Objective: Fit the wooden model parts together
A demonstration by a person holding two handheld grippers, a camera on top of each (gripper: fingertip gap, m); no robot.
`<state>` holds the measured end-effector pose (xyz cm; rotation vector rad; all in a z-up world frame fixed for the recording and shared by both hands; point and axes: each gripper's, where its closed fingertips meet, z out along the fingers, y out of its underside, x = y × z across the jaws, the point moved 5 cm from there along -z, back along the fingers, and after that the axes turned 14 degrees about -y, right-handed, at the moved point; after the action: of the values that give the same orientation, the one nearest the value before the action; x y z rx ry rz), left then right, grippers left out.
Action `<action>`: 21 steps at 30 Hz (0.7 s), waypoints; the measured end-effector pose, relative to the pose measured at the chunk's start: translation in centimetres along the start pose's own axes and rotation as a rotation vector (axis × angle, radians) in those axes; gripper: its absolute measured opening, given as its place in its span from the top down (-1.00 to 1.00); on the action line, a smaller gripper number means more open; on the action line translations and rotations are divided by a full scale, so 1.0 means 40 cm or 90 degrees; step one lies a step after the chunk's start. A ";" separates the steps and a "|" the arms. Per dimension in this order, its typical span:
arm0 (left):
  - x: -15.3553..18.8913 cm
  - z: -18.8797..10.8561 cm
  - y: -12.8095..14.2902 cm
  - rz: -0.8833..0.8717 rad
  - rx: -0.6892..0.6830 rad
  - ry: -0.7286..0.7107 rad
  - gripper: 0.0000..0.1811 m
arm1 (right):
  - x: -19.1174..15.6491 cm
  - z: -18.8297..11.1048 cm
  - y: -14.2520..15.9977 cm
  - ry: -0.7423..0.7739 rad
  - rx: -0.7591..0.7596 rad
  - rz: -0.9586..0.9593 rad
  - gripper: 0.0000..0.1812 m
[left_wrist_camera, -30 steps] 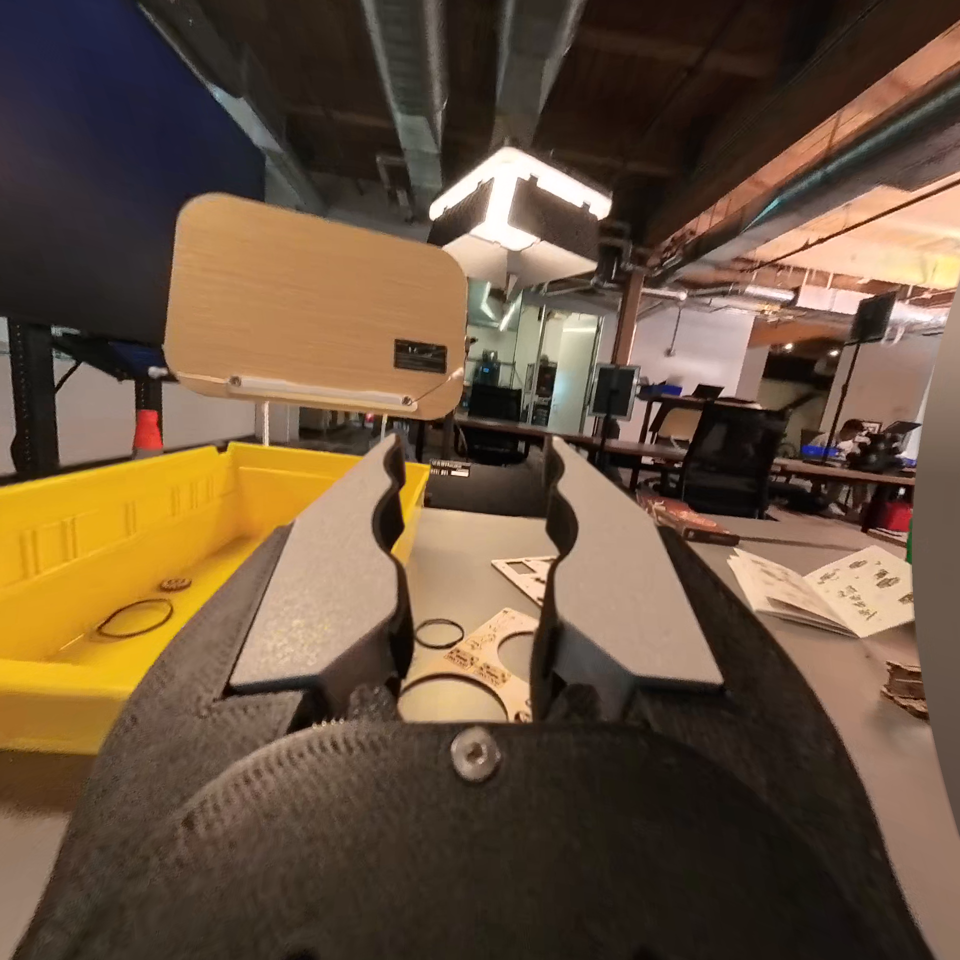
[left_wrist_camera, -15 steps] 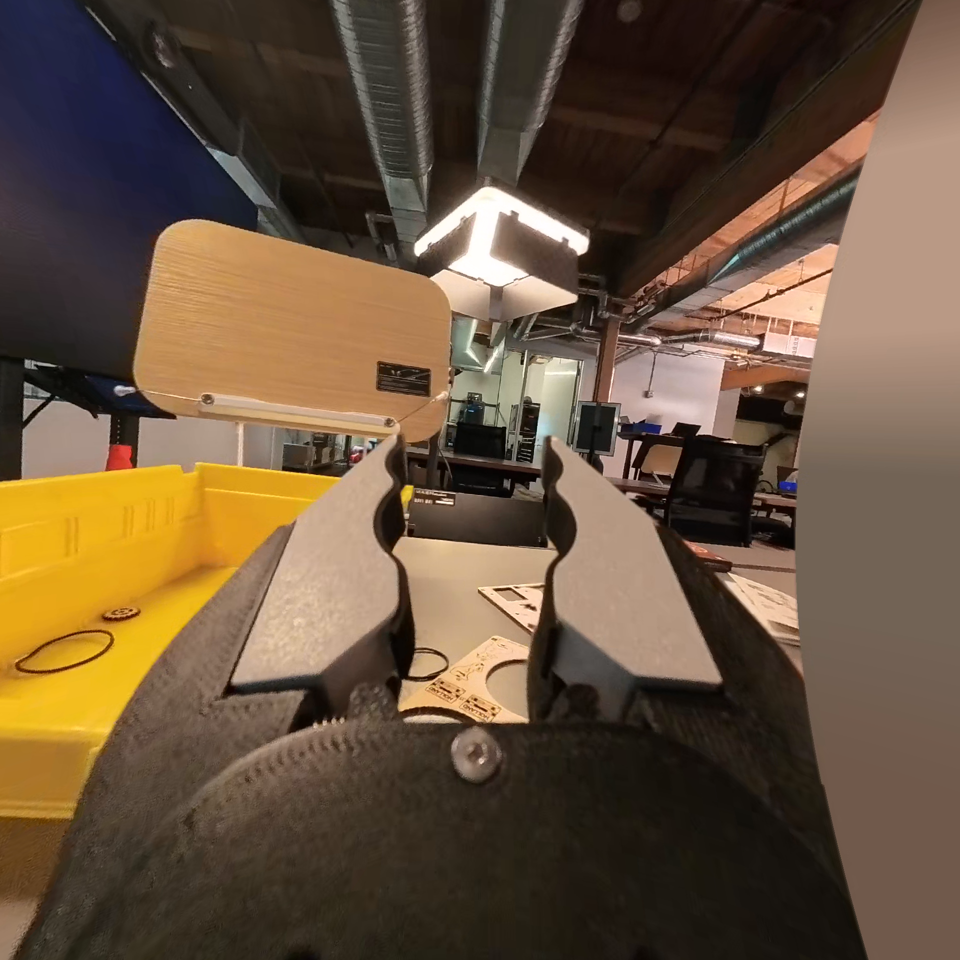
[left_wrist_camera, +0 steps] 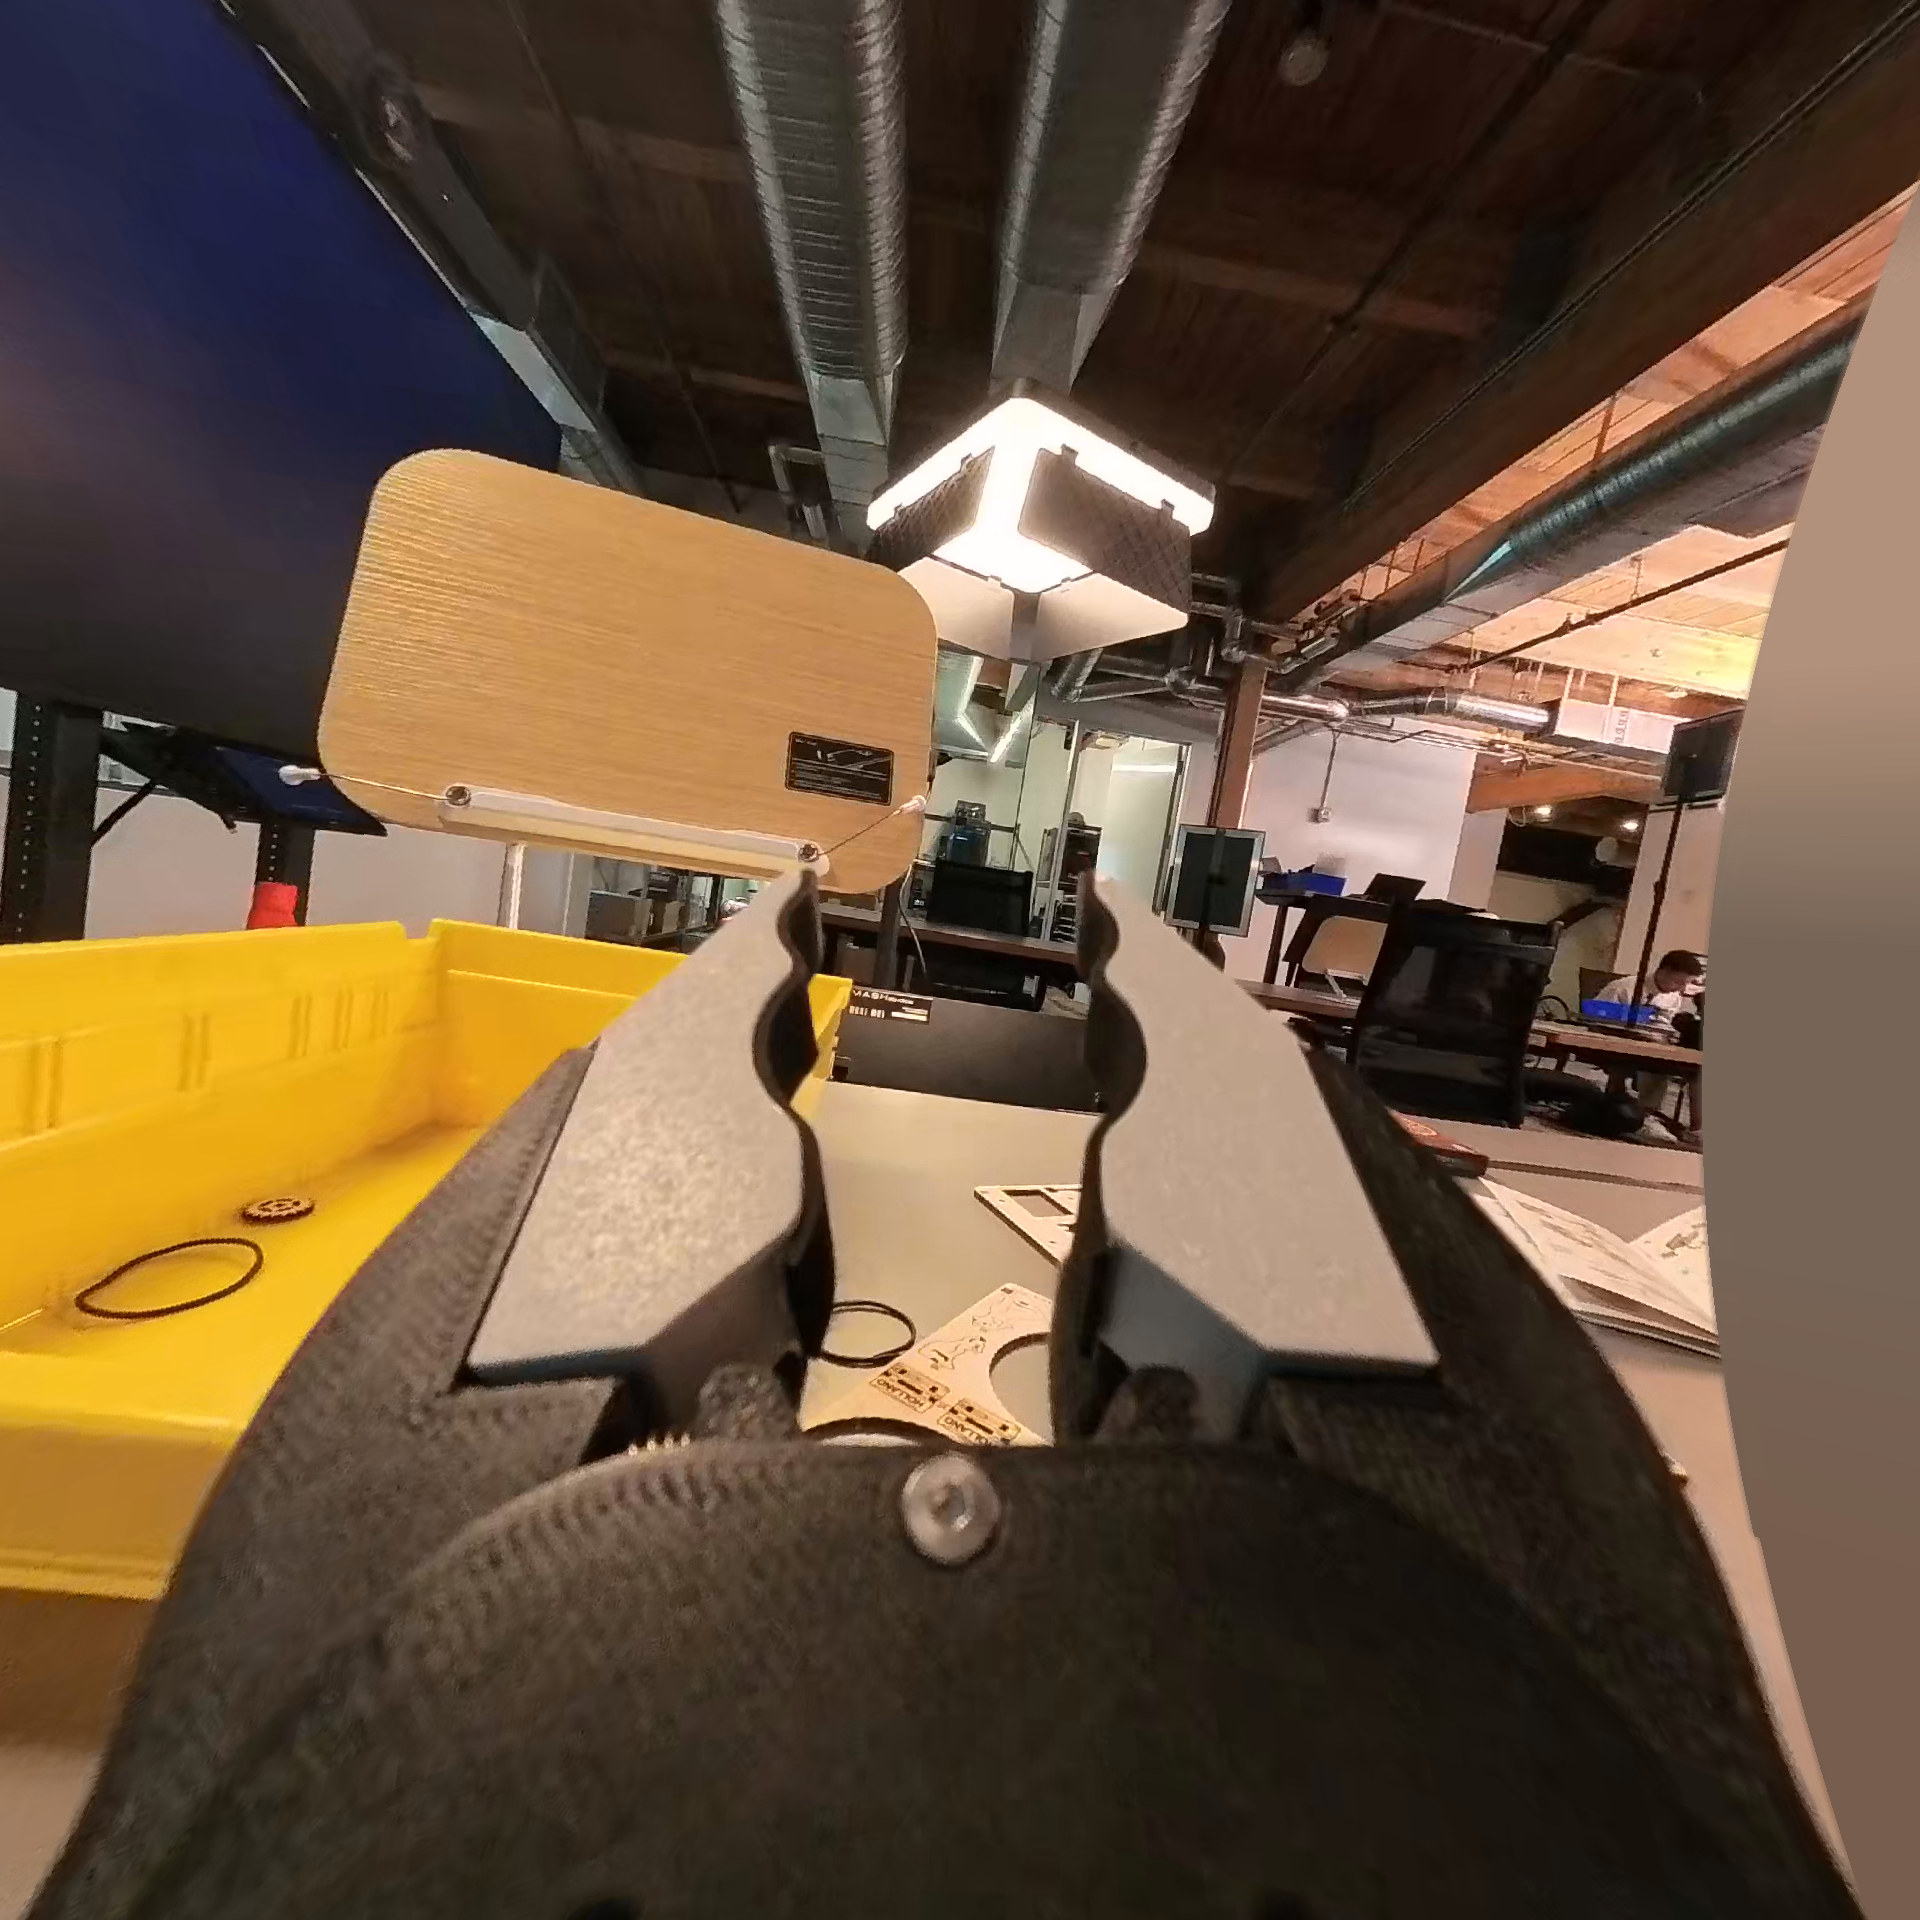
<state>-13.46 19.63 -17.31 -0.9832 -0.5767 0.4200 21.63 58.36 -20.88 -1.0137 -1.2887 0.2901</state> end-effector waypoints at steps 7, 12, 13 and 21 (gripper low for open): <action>-0.003 0.002 0.003 -0.006 -0.004 -0.002 0.49 | -0.006 0.003 0.000 -0.008 -0.010 -0.003 0.65; 0.009 0.003 0.008 -0.007 -0.012 0.018 0.49 | -0.002 0.004 0.009 -0.002 -0.030 0.004 0.67; 0.012 0.004 0.009 -0.005 -0.014 0.022 0.49 | -0.002 0.004 0.009 0.000 -0.030 0.004 0.67; 0.016 0.004 0.011 -0.012 -0.016 0.034 0.51 | -0.003 0.006 0.011 -0.001 -0.036 -0.001 0.67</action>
<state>-13.10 20.33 -17.44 -1.0101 -0.5436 0.3696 21.55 58.65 -21.31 -1.0601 -1.3049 0.2542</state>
